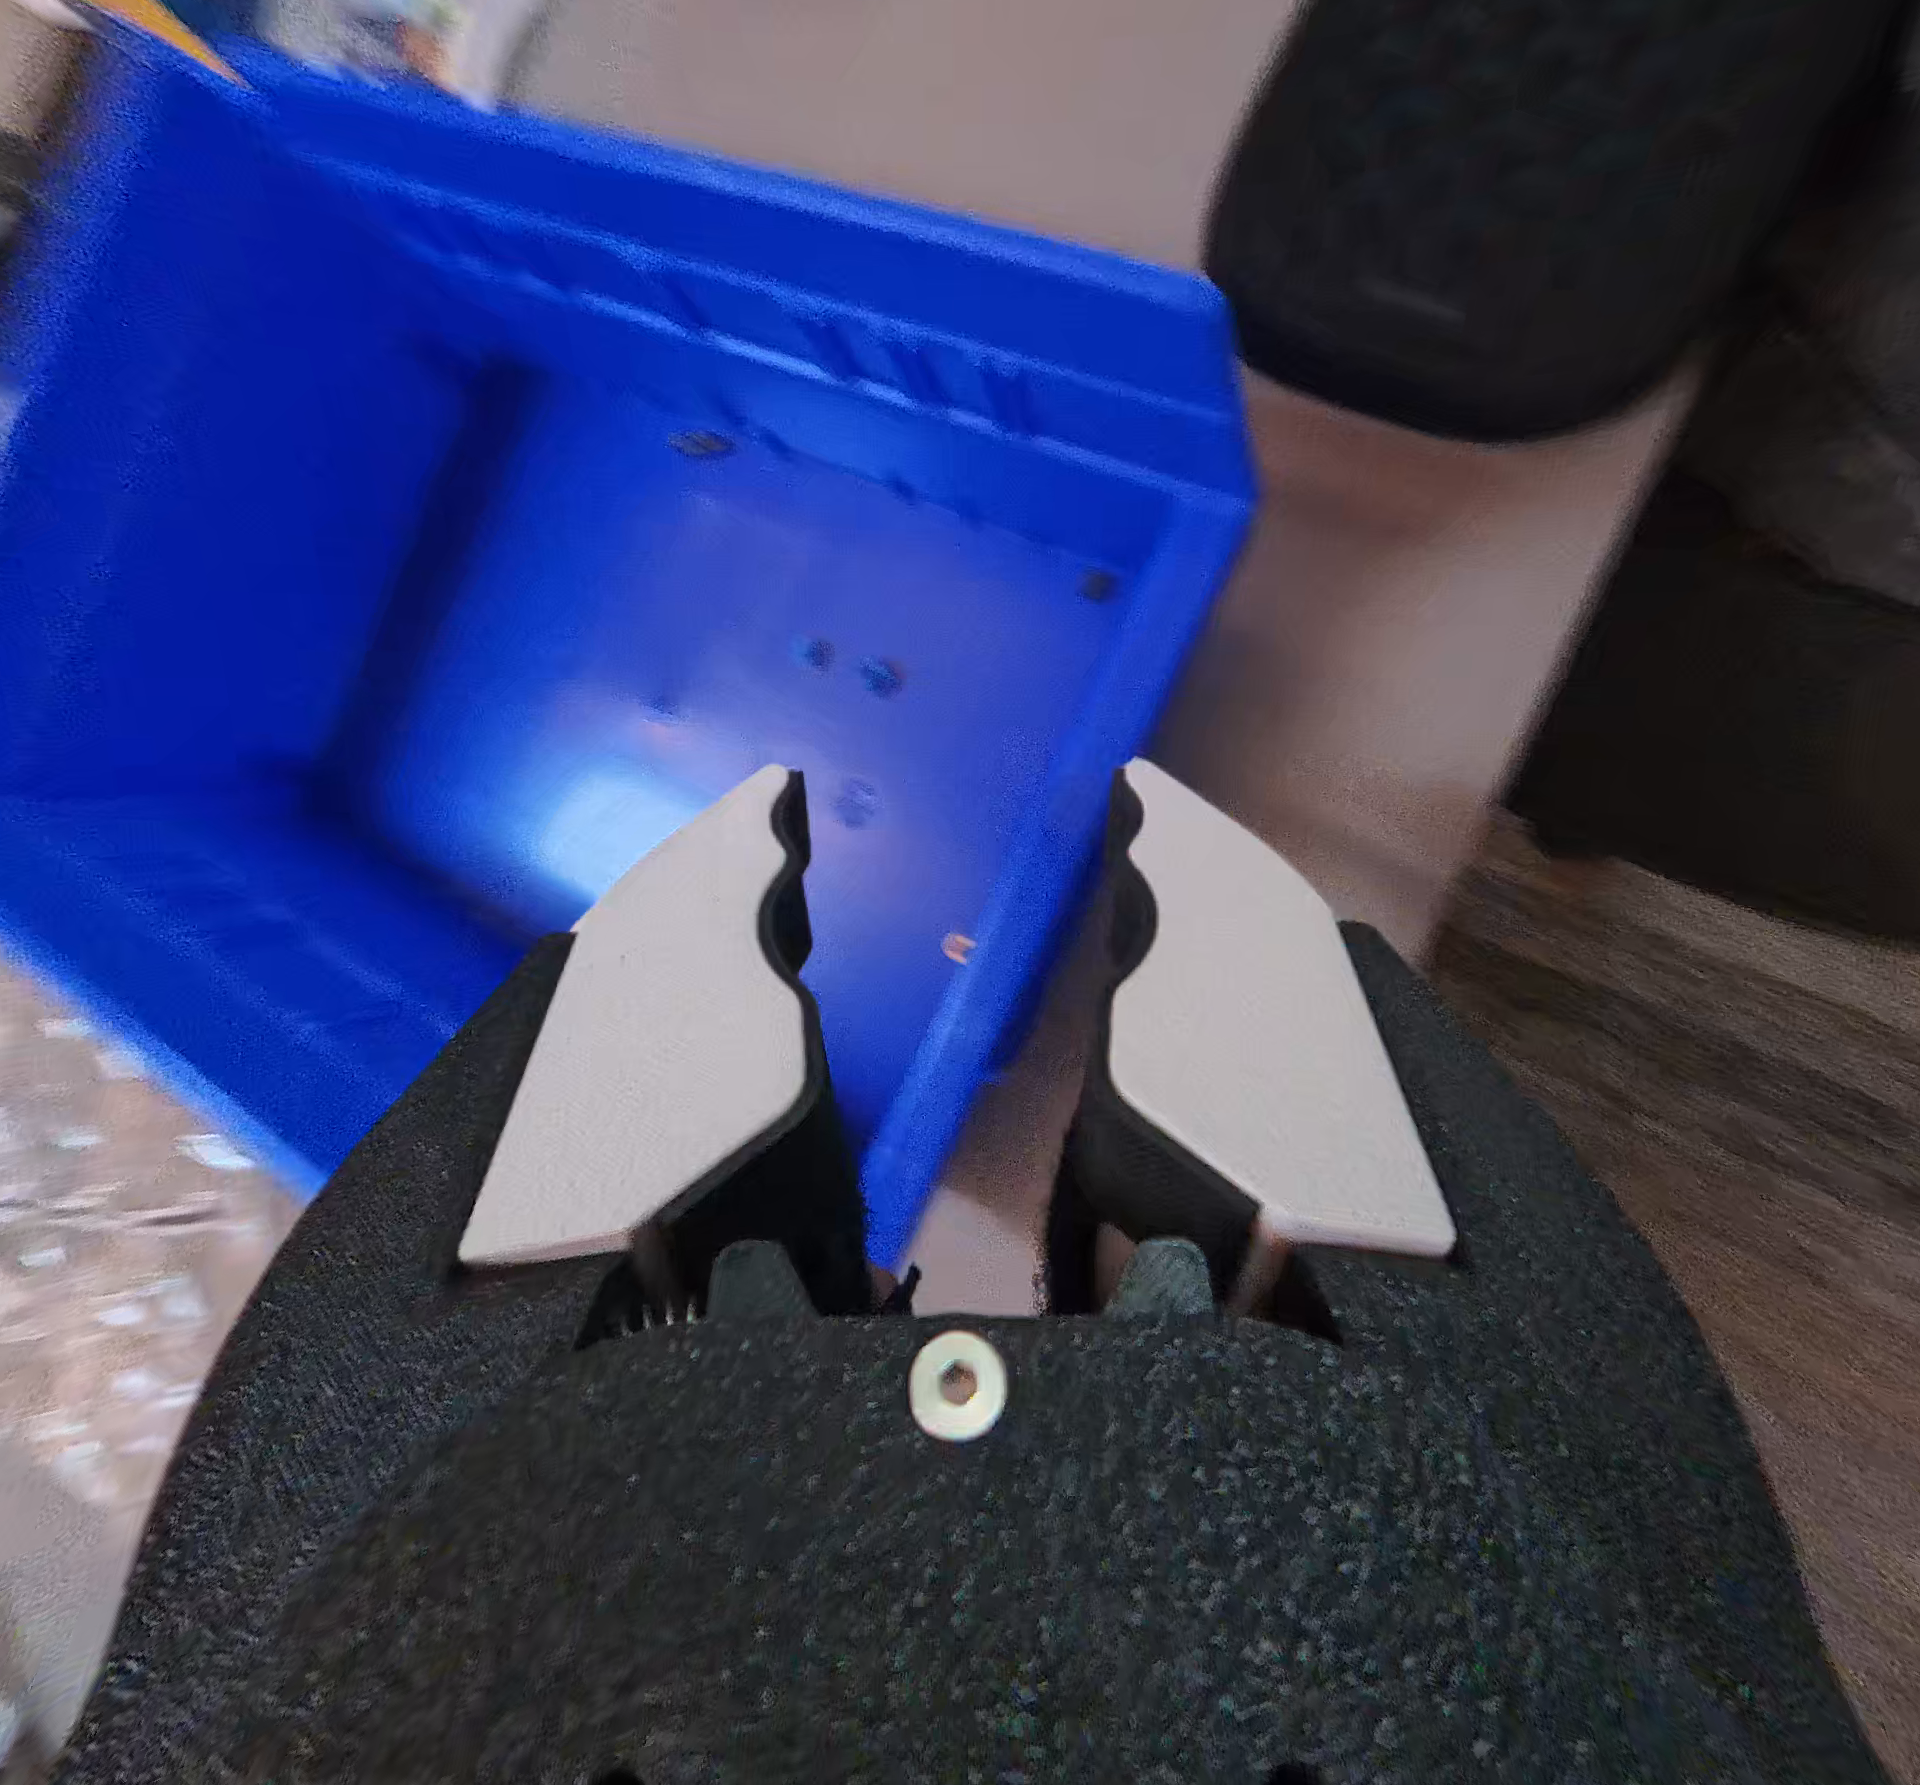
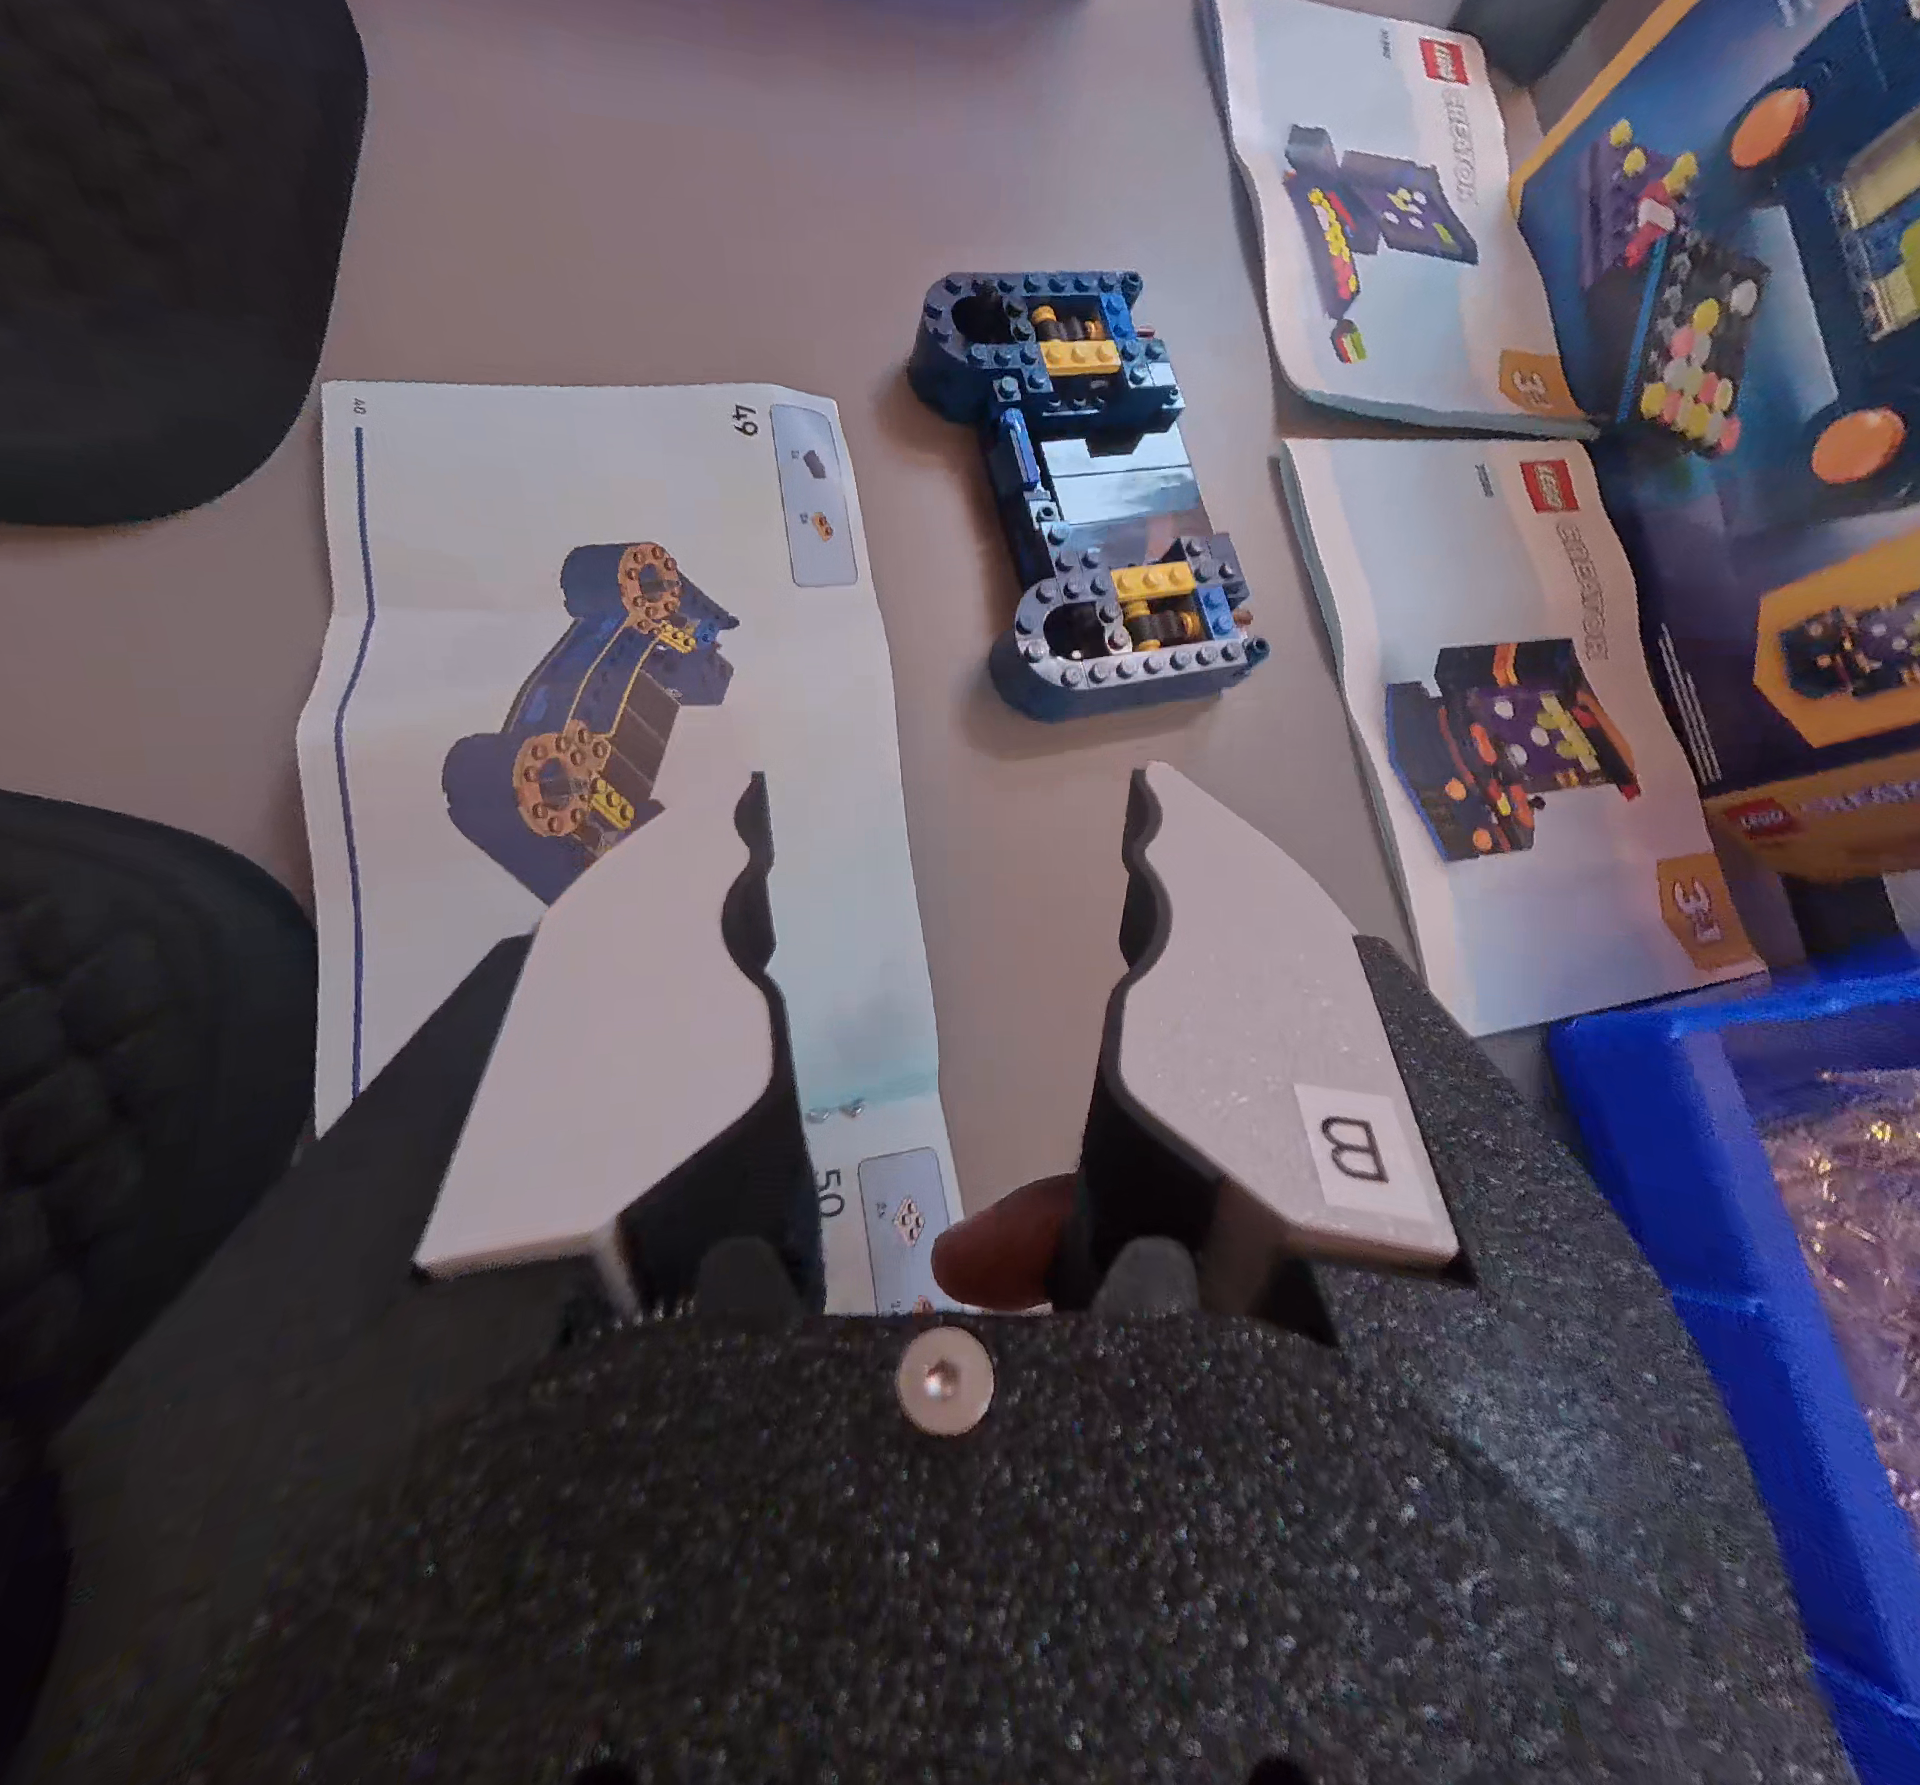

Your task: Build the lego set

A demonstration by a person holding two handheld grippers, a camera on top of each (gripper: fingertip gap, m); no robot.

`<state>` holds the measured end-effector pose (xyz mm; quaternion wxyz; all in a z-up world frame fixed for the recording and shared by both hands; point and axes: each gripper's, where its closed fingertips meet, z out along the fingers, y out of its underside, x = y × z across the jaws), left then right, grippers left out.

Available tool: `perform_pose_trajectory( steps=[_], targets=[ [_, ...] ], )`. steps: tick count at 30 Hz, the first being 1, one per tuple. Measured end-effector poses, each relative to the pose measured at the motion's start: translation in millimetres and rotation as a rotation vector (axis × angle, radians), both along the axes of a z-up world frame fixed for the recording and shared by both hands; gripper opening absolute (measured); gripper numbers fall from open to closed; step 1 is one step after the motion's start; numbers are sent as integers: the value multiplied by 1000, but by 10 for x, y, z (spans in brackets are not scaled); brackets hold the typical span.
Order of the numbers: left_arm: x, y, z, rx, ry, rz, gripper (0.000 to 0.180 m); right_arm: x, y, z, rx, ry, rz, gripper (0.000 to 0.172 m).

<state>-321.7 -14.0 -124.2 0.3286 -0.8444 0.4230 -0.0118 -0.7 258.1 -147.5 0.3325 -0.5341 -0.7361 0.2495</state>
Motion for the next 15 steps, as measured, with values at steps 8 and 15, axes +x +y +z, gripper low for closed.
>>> perform_pose_trajectory(
  steps=[8, 15],
  targets=[
    [42, -103, -855, -383, 210, -65, 29, 39, -39, -63, 40, -7, -9, 65],
    [99, -71, -861, -443, 385, -187, 22, 12, -119, -74, 69, -19, 25, 62]
  ],
)
